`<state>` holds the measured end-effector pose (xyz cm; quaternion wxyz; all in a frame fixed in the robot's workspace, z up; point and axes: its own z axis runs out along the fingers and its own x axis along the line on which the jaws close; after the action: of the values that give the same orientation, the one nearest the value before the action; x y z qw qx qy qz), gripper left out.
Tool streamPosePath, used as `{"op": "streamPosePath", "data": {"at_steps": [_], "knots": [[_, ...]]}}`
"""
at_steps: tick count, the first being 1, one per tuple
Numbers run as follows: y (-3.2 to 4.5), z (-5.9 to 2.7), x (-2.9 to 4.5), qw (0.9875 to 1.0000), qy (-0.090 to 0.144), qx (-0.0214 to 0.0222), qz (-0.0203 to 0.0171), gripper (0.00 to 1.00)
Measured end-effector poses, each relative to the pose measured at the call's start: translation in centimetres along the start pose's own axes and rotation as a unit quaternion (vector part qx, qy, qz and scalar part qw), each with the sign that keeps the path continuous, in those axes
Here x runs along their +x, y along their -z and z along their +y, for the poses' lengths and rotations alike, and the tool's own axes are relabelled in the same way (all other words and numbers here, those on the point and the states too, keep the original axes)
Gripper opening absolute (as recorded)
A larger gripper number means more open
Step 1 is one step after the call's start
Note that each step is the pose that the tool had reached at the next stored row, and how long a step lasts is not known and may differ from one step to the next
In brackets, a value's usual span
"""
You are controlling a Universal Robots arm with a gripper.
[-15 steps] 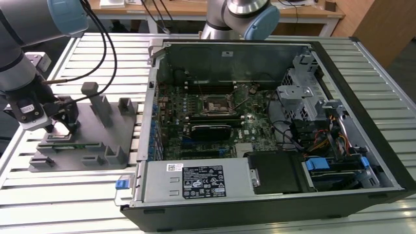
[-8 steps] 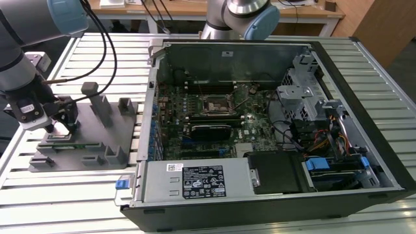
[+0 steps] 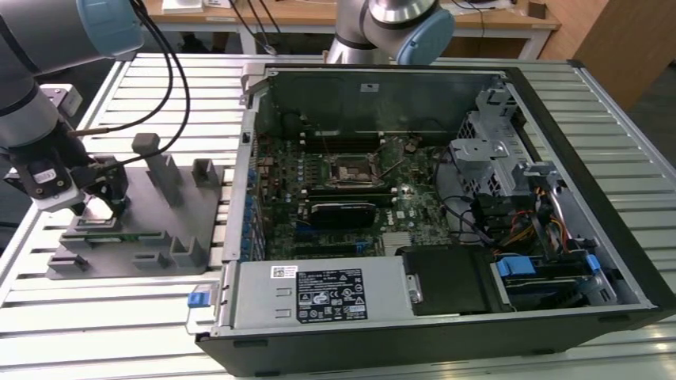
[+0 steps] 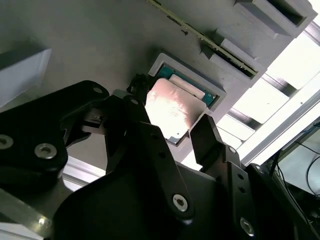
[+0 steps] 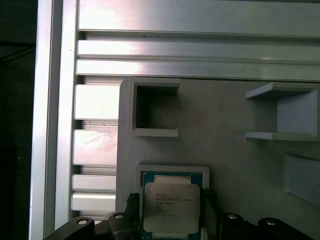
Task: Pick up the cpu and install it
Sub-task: 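Pick up the cpu and move it towards the insertion slot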
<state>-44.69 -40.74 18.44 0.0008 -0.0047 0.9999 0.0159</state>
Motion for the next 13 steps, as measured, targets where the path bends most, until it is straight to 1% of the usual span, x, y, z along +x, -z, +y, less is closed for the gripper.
{"op": "streamPosePath", "data": {"at_steps": [3,4,5,8,13], "knots": [[0.0,0.0,0.0,1.0,0.0,0.0,0.0,0.62],[0.0,0.0,0.0,1.0,0.0,0.0,0.0,0.6],[0.01,0.0,0.0,1.0,0.0,0.0001,0.0001,0.54],[0.08,0.01,0.0,1.0,0.0,-0.0002,0.0,0.54],[0.58,0.02,0.0,1.0,0.0,-0.0004,-0.0001,0.54]]}}
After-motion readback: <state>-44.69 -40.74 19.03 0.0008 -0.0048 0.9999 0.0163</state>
